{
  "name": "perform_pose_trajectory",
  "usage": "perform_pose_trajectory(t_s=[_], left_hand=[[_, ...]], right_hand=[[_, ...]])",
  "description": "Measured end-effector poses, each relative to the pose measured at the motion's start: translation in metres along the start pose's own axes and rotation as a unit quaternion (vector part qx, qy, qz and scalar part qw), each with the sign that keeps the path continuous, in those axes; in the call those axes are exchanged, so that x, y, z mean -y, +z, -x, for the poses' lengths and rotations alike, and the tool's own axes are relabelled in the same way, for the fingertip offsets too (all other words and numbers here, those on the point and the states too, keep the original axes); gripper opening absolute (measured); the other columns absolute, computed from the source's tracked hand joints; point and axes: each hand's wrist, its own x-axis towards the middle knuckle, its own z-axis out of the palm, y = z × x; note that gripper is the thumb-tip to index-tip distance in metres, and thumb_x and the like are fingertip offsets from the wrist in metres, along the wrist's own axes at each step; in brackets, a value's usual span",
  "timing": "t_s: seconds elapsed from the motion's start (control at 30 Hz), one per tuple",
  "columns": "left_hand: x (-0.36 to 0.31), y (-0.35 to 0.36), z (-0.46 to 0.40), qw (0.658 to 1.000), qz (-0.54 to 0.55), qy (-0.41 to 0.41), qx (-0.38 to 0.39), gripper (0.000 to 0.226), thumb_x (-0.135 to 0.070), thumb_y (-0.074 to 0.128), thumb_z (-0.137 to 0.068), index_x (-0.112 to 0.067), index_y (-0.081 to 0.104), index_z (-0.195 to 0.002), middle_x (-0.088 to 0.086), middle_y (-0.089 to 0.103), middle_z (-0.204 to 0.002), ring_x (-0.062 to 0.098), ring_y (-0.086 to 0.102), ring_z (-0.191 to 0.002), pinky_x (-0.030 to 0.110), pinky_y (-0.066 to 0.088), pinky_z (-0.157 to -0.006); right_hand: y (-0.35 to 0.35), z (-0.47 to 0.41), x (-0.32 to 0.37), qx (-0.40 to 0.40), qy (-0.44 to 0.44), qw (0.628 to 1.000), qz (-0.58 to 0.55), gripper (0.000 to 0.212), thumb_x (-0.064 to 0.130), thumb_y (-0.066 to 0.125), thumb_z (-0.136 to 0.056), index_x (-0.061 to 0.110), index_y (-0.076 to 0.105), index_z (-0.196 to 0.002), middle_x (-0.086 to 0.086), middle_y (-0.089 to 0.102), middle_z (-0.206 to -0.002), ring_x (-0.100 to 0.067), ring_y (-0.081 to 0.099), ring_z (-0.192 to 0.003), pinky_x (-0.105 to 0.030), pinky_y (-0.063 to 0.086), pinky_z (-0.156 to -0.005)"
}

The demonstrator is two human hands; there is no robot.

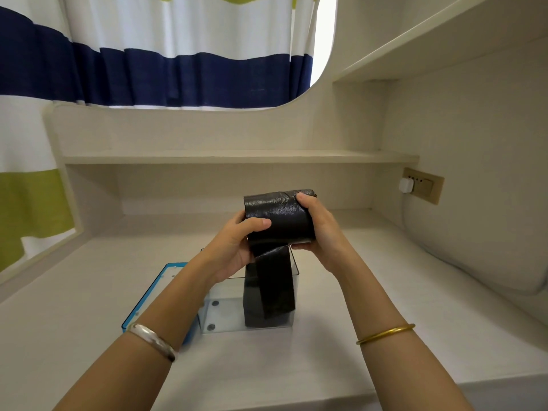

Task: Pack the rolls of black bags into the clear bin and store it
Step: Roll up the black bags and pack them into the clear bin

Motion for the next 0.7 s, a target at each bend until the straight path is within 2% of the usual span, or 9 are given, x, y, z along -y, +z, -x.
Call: perform_pose_trajectory(t_s=[0.07, 0.17, 0.23, 0.3, 0.43, 0.53, 0.63, 0.7], left_hand=[[-0.001, -0.001, 0.001, 1.000, 0.004, -0.014, 0.003, 0.049, -0.017, 0.061, -0.068, -0.016, 0.051, -0.116, 0.015, 0.058, -0.118, 0.029, 0.059, -0.107, 0.035, 0.057, -0.078], [0.000, -0.003, 0.002, 0.999, 0.019, -0.029, 0.002, 0.048, -0.021, 0.061, -0.069, -0.015, 0.051, -0.116, 0.016, 0.060, -0.115, 0.028, 0.061, -0.105, 0.033, 0.058, -0.078], [0.001, -0.004, 0.002, 0.999, 0.027, -0.036, -0.001, 0.053, -0.025, 0.064, -0.068, -0.014, 0.051, -0.118, 0.016, 0.060, -0.115, 0.028, 0.061, -0.105, 0.033, 0.057, -0.079], [0.002, -0.005, 0.002, 0.999, 0.030, -0.038, -0.002, 0.062, -0.029, 0.068, -0.065, -0.013, 0.052, -0.122, 0.017, 0.061, -0.117, 0.029, 0.061, -0.106, 0.034, 0.055, -0.083], [0.002, -0.003, 0.000, 0.998, 0.045, -0.039, -0.006, 0.048, -0.033, 0.060, -0.071, -0.012, 0.058, -0.115, 0.014, 0.067, -0.107, 0.025, 0.064, -0.098, 0.036, 0.051, -0.088], [0.001, -0.002, -0.001, 0.998, 0.056, -0.042, -0.007, 0.051, -0.036, 0.058, -0.072, -0.012, 0.057, -0.117, 0.014, 0.068, -0.104, 0.026, 0.065, -0.095, 0.035, 0.055, -0.080], [0.002, -0.001, -0.001, 0.998, 0.055, -0.034, -0.010, 0.053, -0.035, 0.060, -0.071, -0.011, 0.058, -0.118, 0.015, 0.068, -0.107, 0.026, 0.065, -0.096, 0.034, 0.057, -0.077], [0.003, 0.000, -0.002, 0.999, 0.044, -0.012, -0.023, 0.067, -0.033, 0.065, -0.066, -0.008, 0.052, -0.127, 0.016, 0.064, -0.116, 0.027, 0.063, -0.101, 0.033, 0.057, -0.075]], right_hand=[[-0.002, -0.001, -0.002, 0.009, -0.032, 0.999, 0.019, 0.067, 0.058, 0.058, -0.063, 0.018, 0.055, -0.115, -0.013, 0.062, -0.116, -0.030, 0.062, -0.104, -0.037, 0.054, -0.069], [-0.005, 0.000, -0.002, 0.023, -0.083, 0.996, 0.028, 0.037, 0.045, 0.057, -0.073, 0.023, 0.056, -0.103, -0.005, 0.064, -0.103, -0.022, 0.063, -0.095, -0.033, 0.056, -0.071], [-0.007, 0.001, -0.002, 0.034, -0.104, 0.993, 0.031, 0.030, 0.040, 0.059, -0.072, 0.026, 0.056, -0.098, -0.001, 0.065, -0.095, -0.015, 0.064, -0.086, -0.026, 0.055, -0.070], [-0.008, 0.001, -0.002, 0.045, -0.119, 0.991, 0.036, 0.036, 0.040, 0.065, -0.068, 0.025, 0.057, -0.099, -0.001, 0.066, -0.094, -0.013, 0.066, -0.083, -0.023, 0.055, -0.069], [-0.010, -0.001, -0.002, 0.057, -0.130, 0.989, 0.027, 0.038, 0.035, 0.069, -0.067, 0.028, 0.057, -0.102, -0.006, 0.066, -0.099, -0.018, 0.066, -0.088, -0.023, 0.054, -0.071], [-0.011, -0.002, -0.002, 0.058, -0.132, 0.989, 0.022, 0.048, 0.037, 0.072, -0.060, 0.030, 0.056, -0.105, -0.009, 0.065, -0.105, -0.018, 0.064, -0.090, -0.021, 0.053, -0.072], [-0.012, -0.002, -0.003, 0.067, -0.133, 0.989, 0.020, 0.051, 0.038, 0.072, -0.057, 0.033, 0.056, -0.105, -0.006, 0.064, -0.107, -0.022, 0.061, -0.099, -0.033, 0.054, -0.085], [-0.014, -0.002, -0.002, 0.080, -0.114, 0.990, -0.003, 0.048, 0.035, 0.071, -0.060, 0.031, 0.058, -0.106, -0.005, 0.065, -0.107, -0.023, 0.062, -0.100, -0.040, 0.053, -0.088]])
